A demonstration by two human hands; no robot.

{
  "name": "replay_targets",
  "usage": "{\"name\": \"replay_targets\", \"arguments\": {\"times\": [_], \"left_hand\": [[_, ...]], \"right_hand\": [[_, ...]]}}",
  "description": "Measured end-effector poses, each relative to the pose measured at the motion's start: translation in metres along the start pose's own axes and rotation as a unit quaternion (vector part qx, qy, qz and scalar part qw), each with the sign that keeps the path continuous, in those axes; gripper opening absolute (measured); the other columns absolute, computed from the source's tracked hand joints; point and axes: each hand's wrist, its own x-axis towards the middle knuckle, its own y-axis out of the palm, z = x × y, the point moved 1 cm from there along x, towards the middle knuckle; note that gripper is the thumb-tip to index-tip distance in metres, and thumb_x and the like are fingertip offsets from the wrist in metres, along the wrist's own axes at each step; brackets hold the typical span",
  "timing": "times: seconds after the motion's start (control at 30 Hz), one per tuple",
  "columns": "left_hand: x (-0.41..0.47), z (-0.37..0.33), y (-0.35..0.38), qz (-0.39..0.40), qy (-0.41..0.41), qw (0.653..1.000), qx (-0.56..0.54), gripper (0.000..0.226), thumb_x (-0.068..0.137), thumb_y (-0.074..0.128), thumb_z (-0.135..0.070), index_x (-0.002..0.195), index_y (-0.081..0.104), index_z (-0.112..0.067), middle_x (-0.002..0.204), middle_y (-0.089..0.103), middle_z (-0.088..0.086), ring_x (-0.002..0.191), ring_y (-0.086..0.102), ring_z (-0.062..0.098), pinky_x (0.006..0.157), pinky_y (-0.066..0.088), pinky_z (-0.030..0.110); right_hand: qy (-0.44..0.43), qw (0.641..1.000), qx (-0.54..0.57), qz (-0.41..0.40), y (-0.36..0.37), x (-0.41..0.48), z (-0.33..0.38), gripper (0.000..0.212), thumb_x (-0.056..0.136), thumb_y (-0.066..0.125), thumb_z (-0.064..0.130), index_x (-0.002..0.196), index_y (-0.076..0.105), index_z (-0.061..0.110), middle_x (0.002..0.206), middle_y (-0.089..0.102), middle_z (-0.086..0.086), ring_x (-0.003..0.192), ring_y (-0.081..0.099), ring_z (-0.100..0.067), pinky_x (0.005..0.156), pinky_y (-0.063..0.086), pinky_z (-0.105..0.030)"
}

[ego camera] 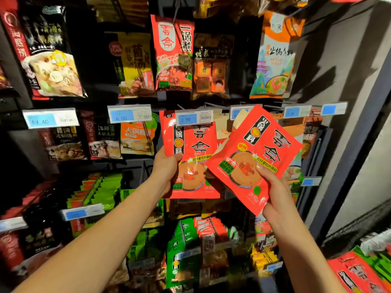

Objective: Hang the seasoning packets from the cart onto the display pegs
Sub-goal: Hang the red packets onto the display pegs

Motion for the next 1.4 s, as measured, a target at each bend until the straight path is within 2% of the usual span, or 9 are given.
{"name": "replay_targets", "arguments": {"times": [0.1, 0.27, 0.4, 0.53, 0.67, 0.8, 1.0, 1.2, 1.4], "left_hand": [[-0.001, 0.000, 0.000, -0.012, 0.008, 1.000, -0.012, 0.030, 0.098, 0.061, -0.005, 0.122, 0.065, -0.021, 0.109, 0.076, 0.002, 0.095, 0.073, 0.020, 0.078, 0.057, 0.035], [0.002, -0.005, 0.002, -0.019, 0.000, 1.000, -0.001, 0.029, 0.099, 0.058, -0.002, 0.122, 0.064, -0.020, 0.100, 0.072, -0.004, 0.083, 0.068, 0.010, 0.058, 0.050, 0.019], [0.003, -0.003, 0.005, -0.010, -0.006, 1.000, 0.026, 0.033, 0.098, 0.058, -0.001, 0.126, 0.063, -0.018, 0.111, 0.073, 0.002, 0.097, 0.070, 0.018, 0.072, 0.053, 0.029], [-0.001, 0.001, 0.009, -0.020, 0.007, 1.000, 0.005, 0.030, 0.097, 0.061, -0.004, 0.123, 0.064, -0.020, 0.110, 0.074, 0.002, 0.098, 0.071, 0.021, 0.084, 0.058, 0.038], [-0.002, 0.000, 0.010, -0.041, 0.015, 0.998, -0.039, 0.029, 0.099, 0.060, -0.005, 0.122, 0.064, -0.020, 0.103, 0.075, -0.001, 0.089, 0.072, 0.017, 0.071, 0.057, 0.032], [0.000, -0.003, 0.010, -0.030, -0.013, 0.999, -0.025, 0.030, 0.097, 0.058, 0.001, 0.120, 0.065, -0.015, 0.101, 0.074, 0.003, 0.083, 0.070, 0.016, 0.061, 0.053, 0.026], [-0.004, 0.000, 0.010, -0.043, 0.004, 0.998, -0.038, 0.028, 0.097, 0.057, -0.001, 0.117, 0.067, -0.018, 0.099, 0.075, 0.001, 0.086, 0.071, 0.019, 0.064, 0.056, 0.028], [0.005, 0.002, 0.007, -0.088, 0.018, 0.994, -0.065, 0.006, 0.100, 0.064, -0.022, 0.099, 0.068, -0.027, 0.095, 0.075, -0.003, 0.091, 0.073, 0.021, 0.081, 0.059, 0.039], [0.014, -0.005, 0.007, -0.081, -0.015, 0.996, -0.024, 0.009, 0.100, 0.063, -0.015, 0.095, 0.070, -0.019, 0.095, 0.074, 0.005, 0.084, 0.069, 0.022, 0.076, 0.055, 0.035]], "right_hand": [[-0.002, 1.000, 0.001, 0.009, 0.000, 0.000, 0.000, 0.056, 0.089, 0.074, 0.012, 0.142, 0.058, 0.020, 0.130, 0.070, -0.015, 0.118, 0.068, -0.037, 0.103, 0.048, -0.067], [0.005, 1.000, 0.001, 0.007, 0.002, -0.003, 0.002, 0.057, 0.088, 0.074, 0.012, 0.142, 0.058, 0.019, 0.129, 0.070, -0.015, 0.116, 0.069, -0.037, 0.100, 0.050, -0.068], [0.002, 1.000, 0.002, 0.006, 0.002, -0.004, 0.004, 0.055, 0.090, 0.073, 0.010, 0.141, 0.058, 0.020, 0.129, 0.070, -0.015, 0.116, 0.069, -0.038, 0.099, 0.050, -0.068], [0.000, 1.000, 0.000, 0.004, 0.000, -0.005, 0.005, 0.056, 0.089, 0.073, 0.010, 0.142, 0.057, 0.020, 0.129, 0.070, -0.015, 0.115, 0.069, -0.038, 0.099, 0.050, -0.069], [0.000, 1.000, 0.007, 0.006, -0.001, -0.007, 0.006, 0.058, 0.088, 0.074, 0.010, 0.143, 0.057, 0.020, 0.130, 0.069, -0.016, 0.117, 0.068, -0.038, 0.102, 0.048, -0.069], [-0.006, 1.000, 0.002, 0.007, -0.001, -0.009, 0.008, 0.055, 0.089, 0.073, 0.009, 0.141, 0.058, 0.021, 0.129, 0.070, -0.015, 0.116, 0.069, -0.038, 0.102, 0.048, -0.069], [-0.001, 1.000, 0.002, 0.004, -0.001, -0.008, 0.005, 0.055, 0.089, 0.073, 0.008, 0.141, 0.058, 0.020, 0.129, 0.071, -0.015, 0.116, 0.069, -0.037, 0.103, 0.047, -0.069], [0.004, 1.000, 0.007, 0.004, 0.000, -0.008, 0.004, 0.057, 0.087, 0.075, 0.010, 0.140, 0.059, 0.020, 0.128, 0.071, -0.015, 0.115, 0.070, -0.037, 0.102, 0.048, -0.070], [0.002, 1.000, 0.016, 0.007, 0.002, -0.006, 0.003, 0.063, 0.082, 0.078, 0.013, 0.142, 0.058, 0.019, 0.130, 0.070, -0.015, 0.117, 0.068, -0.038, 0.103, 0.047, -0.069]]}}
